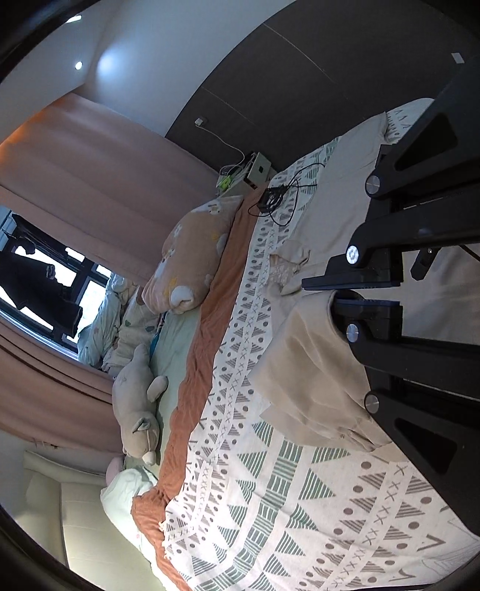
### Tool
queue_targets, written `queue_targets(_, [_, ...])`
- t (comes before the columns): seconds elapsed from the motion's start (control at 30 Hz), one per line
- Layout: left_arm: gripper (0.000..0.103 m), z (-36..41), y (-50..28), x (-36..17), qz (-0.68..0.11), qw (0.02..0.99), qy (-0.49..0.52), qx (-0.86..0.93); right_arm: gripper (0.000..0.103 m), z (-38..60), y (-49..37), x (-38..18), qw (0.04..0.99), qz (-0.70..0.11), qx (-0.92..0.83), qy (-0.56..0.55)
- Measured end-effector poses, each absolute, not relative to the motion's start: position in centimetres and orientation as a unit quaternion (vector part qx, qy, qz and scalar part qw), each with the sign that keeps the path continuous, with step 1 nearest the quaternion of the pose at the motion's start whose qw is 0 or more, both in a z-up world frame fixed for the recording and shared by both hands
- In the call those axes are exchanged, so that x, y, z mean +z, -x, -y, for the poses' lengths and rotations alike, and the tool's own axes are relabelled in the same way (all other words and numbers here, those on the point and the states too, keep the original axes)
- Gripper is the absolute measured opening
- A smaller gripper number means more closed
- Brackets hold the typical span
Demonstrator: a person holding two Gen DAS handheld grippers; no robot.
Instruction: Fold large clothes
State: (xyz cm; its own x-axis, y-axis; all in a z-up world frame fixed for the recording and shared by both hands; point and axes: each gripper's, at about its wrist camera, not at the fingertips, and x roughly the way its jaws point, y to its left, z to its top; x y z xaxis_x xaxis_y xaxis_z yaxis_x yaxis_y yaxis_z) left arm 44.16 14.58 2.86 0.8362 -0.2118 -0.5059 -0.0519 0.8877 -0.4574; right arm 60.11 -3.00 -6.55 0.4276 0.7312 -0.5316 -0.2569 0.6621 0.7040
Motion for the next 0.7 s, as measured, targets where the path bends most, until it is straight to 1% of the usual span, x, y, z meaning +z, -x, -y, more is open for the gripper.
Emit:
queue_targets(0.1, [0.006,-12.6,-44.8,2.5,-0.287,0.924,0.243,-0.070,0.077,5.8,-60.4,-6.1,0.791,-0.421,0.322,-0.304])
queue_targets(0.23, [0.006,-10.1,-46.0,1.1,-0.301,0.915,0.249,-0.099,0.077,10.2,-60.7,-6.4,0.802,-0.399,0.293,-0.333])
queue_targets(0.37, [0.006,-8.4,-47.5,-1.9,-0.318,0.898,0.285,-0.106,0.077,13.4,-61.9,-7.5,0.797,-0.393,0.276,-0.366])
queue_targets(0.57, [0.006,-6.5,-49.0,-6.9,-0.350,0.860,0.352,-0.122,0.077,15.2,-62.3,-8.6,0.780,-0.388,0.252,-0.421])
queue_targets(0.7, [0.006,-5.4,-48.9,-9.1,-0.376,0.836,0.384,-0.116,0.077,15.4,-61.4,-8.0,0.786,-0.392,0.249,-0.408])
